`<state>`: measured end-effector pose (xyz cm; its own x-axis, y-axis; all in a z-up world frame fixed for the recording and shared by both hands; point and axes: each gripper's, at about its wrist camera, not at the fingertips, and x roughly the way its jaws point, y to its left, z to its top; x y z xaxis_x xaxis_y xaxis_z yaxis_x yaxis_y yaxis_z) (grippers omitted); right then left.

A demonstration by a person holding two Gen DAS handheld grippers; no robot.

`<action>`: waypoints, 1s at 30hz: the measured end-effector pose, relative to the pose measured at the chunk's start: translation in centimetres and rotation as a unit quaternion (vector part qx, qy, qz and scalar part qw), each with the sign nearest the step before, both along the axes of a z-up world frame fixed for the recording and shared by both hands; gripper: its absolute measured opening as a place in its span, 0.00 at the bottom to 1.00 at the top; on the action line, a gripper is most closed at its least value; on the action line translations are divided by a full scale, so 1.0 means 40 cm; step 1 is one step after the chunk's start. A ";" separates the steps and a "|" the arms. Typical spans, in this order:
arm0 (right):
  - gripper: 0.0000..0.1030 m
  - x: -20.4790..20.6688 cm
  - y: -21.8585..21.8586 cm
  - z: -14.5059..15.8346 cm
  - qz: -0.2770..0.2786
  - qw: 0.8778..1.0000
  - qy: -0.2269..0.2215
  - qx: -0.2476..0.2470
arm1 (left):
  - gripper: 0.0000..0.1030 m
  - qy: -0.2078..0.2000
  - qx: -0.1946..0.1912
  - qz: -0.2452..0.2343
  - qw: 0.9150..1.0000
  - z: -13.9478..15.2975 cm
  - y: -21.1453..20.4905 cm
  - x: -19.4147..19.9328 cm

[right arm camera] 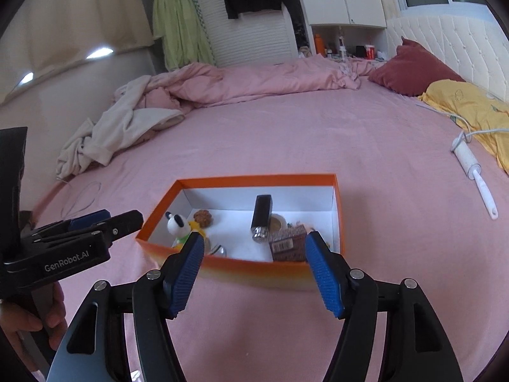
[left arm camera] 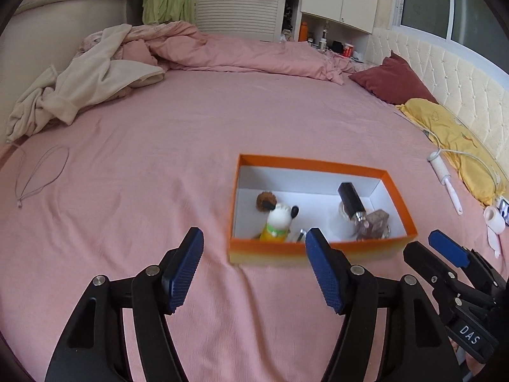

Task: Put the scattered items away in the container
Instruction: 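Lower the figure and card pack into the box and open both grippers, then grasp the plush keychain with the left gripper while the right grasps the silver tin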

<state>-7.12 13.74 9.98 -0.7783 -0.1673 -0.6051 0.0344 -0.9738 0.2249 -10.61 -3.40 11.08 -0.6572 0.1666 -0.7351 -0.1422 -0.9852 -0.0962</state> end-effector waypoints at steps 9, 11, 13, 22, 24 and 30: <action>0.64 0.238 0.002 -0.111 -0.013 0.997 -0.066 -0.047 | 0.65 -0.063 0.011 0.010 0.998 -0.105 -0.074 0.298; 0.64 0.273 -0.003 -0.133 -0.019 0.996 -0.081 -0.044 | 0.65 -0.070 0.008 -0.006 0.997 -0.117 -0.069 0.341; 0.64 0.296 -0.022 -0.144 -0.004 0.996 -0.084 -0.036 | 0.65 -0.074 0.012 -0.011 0.997 -0.127 -0.065 0.376; 0.64 0.267 -0.176 -0.144 0.062 0.992 -0.111 0.009 | 0.65 -0.096 0.014 -0.015 0.995 -0.184 -0.041 0.392; 0.64 0.247 -0.200 -0.175 0.065 0.987 -0.144 0.021 | 0.65 -0.112 0.002 -0.014 0.994 -0.206 -0.035 0.376; 0.43 0.258 -0.176 -0.222 0.049 0.986 -0.161 0.013 | 0.42 -0.111 -0.005 -0.020 0.994 -0.220 -0.023 0.365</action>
<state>3.21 6.72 1.11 -0.5267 -0.2126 -0.8231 0.0587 -0.9750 0.2142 3.99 -4.32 2.27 -0.4722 0.1806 -0.8628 -0.1578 -0.9803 -0.1189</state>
